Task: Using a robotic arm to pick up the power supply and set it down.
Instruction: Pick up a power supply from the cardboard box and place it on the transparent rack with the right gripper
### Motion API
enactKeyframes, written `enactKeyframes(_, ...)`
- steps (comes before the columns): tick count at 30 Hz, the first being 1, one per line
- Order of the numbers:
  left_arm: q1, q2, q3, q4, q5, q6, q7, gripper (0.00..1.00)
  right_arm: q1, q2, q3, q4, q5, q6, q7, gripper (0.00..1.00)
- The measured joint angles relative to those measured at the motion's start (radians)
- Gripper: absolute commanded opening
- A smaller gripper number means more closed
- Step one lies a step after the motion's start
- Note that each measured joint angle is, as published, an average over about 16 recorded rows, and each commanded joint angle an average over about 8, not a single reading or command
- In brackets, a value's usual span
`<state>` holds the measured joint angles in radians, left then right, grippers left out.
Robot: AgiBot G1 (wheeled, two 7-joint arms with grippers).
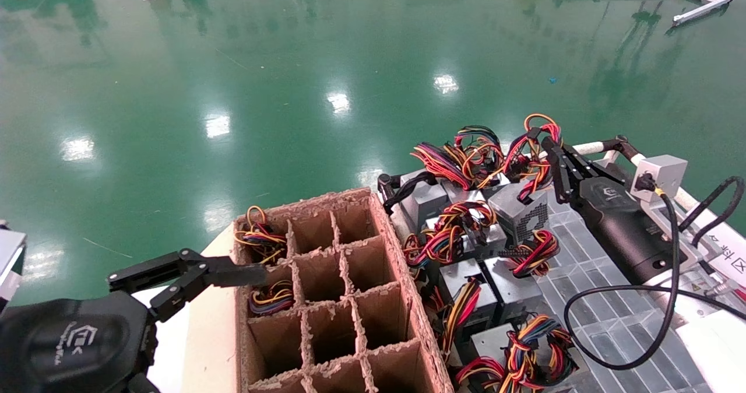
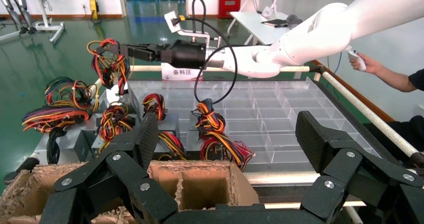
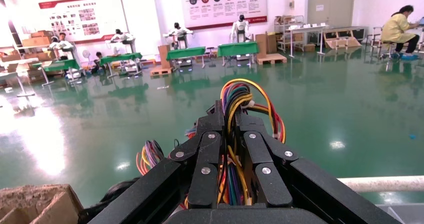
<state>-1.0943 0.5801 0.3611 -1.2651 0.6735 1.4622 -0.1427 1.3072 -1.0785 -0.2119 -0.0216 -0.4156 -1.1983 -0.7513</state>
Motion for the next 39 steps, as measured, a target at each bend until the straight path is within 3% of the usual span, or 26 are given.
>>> enactKeyframes(17,0.000,0.000,0.000,0.000,0.000,0.000,0.000,1.00,-0.038,0.106,-0.049,0.020,-0.070,-0.074,0.057,0.00)
enactKeyframes(39,0.000,0.000,0.000,0.000,0.000,0.000,0.000,1.00,0.049,0.296,-0.191,0.061,-0.275,-0.130,0.193,0.00)
